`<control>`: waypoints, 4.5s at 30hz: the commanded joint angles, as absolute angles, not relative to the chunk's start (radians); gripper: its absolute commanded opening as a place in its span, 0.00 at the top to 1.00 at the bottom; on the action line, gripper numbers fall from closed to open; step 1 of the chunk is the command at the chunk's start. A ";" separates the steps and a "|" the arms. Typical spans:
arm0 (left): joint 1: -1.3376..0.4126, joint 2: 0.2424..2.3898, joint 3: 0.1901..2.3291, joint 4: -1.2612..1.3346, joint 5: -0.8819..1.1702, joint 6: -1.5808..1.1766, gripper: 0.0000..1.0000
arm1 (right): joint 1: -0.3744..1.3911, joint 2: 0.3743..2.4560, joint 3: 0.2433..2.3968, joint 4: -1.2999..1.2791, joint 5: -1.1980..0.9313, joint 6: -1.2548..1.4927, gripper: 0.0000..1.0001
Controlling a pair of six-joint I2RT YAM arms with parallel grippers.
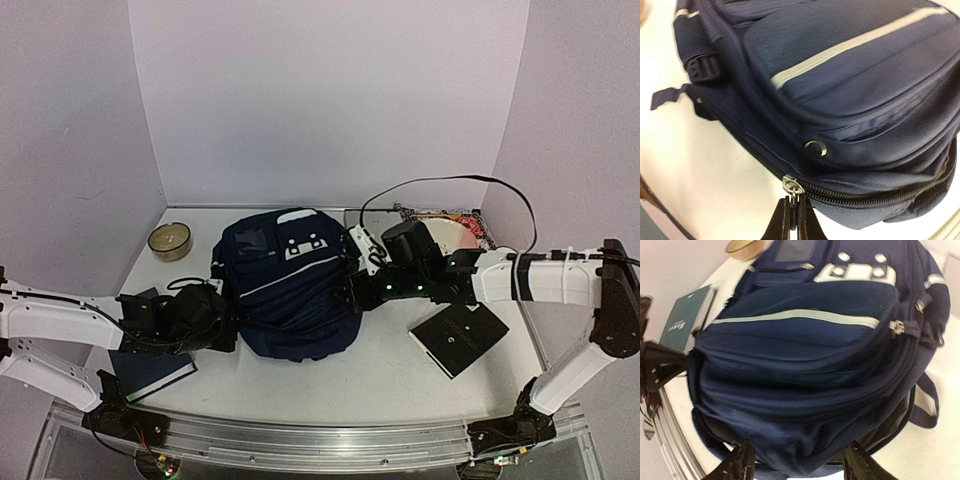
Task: Pack the student bag
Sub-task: Hold the largest pocket of the student bag, then unzip the largest pocket of the student bag, then set down the student bag at the center of the board, then move the student bag to the center of the board.
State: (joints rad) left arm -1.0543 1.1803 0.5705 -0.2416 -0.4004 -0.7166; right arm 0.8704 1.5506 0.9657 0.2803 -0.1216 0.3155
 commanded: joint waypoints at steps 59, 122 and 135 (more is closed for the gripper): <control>-0.864 1.229 0.573 -0.255 -0.594 -0.713 0.96 | 1.111 1.825 1.253 0.216 -0.307 -0.112 0.99; -1.179 1.792 1.177 -0.221 -0.820 -0.318 0.56 | 0.668 1.587 0.959 0.250 0.075 0.491 0.05; -1.137 1.702 1.176 -0.221 -0.906 -0.262 0.70 | 0.485 1.717 1.110 0.230 0.075 0.464 0.04</control>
